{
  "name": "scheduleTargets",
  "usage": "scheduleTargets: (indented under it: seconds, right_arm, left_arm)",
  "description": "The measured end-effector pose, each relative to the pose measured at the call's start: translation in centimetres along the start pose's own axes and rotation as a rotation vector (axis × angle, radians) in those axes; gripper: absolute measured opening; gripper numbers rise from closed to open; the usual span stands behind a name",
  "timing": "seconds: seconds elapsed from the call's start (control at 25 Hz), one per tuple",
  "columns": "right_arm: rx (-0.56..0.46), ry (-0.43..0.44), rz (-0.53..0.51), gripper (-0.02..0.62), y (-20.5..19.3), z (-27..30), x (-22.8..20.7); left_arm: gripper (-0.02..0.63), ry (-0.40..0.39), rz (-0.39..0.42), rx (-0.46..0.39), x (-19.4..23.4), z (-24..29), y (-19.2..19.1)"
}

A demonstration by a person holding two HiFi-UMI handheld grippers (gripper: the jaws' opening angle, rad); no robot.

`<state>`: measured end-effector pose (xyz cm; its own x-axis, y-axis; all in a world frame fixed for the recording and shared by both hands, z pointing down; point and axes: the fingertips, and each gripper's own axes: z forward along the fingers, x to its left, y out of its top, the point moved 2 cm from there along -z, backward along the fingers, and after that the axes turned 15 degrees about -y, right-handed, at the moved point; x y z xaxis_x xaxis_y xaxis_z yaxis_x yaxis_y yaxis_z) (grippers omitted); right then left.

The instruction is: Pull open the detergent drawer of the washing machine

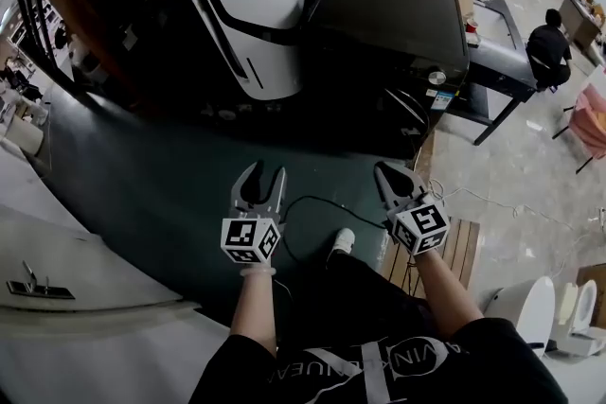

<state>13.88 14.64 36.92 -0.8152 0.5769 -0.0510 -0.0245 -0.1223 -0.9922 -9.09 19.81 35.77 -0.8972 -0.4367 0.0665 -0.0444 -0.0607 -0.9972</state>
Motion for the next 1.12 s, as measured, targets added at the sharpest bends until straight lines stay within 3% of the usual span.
scheduleTargets:
  seconds: [1.12]
  right_arm:
    - [0.136, -0.076, 0.027, 0.012, -4.3, 18.7, -6.9]
  left_arm:
    - [0.169, -0.118, -0.099, 0.153, 13.0, 17.8, -5.8]
